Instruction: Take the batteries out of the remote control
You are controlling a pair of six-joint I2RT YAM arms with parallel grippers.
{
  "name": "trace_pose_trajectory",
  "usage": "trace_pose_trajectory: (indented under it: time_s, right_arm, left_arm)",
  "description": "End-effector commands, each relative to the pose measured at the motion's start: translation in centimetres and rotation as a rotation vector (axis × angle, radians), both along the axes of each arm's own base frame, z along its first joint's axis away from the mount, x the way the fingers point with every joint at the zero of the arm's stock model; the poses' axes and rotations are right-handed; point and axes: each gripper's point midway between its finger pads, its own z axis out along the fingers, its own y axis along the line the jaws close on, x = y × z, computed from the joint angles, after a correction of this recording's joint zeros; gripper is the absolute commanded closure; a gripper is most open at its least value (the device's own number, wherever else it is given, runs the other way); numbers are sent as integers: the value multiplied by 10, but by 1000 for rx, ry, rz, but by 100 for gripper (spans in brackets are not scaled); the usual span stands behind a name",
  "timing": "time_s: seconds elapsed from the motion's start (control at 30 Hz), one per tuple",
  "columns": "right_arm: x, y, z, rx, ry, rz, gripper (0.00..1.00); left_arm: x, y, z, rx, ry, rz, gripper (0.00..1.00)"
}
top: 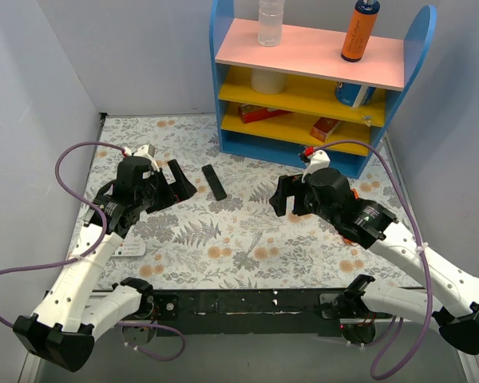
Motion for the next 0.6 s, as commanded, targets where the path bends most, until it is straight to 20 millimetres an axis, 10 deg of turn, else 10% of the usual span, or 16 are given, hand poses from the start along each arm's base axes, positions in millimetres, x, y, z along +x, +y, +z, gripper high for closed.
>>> trace_pose_trajectory:
  time_s: [0.0, 0.57]
  right_arm:
    - [9, -3, 19, 30, -76, -31, 2]
    - [3, -12, 7, 9, -83, -26, 4]
  left_arm:
    - [5, 1, 18, -14, -41, 18, 2]
    - [80, 20, -16, 201, 65, 198, 2]
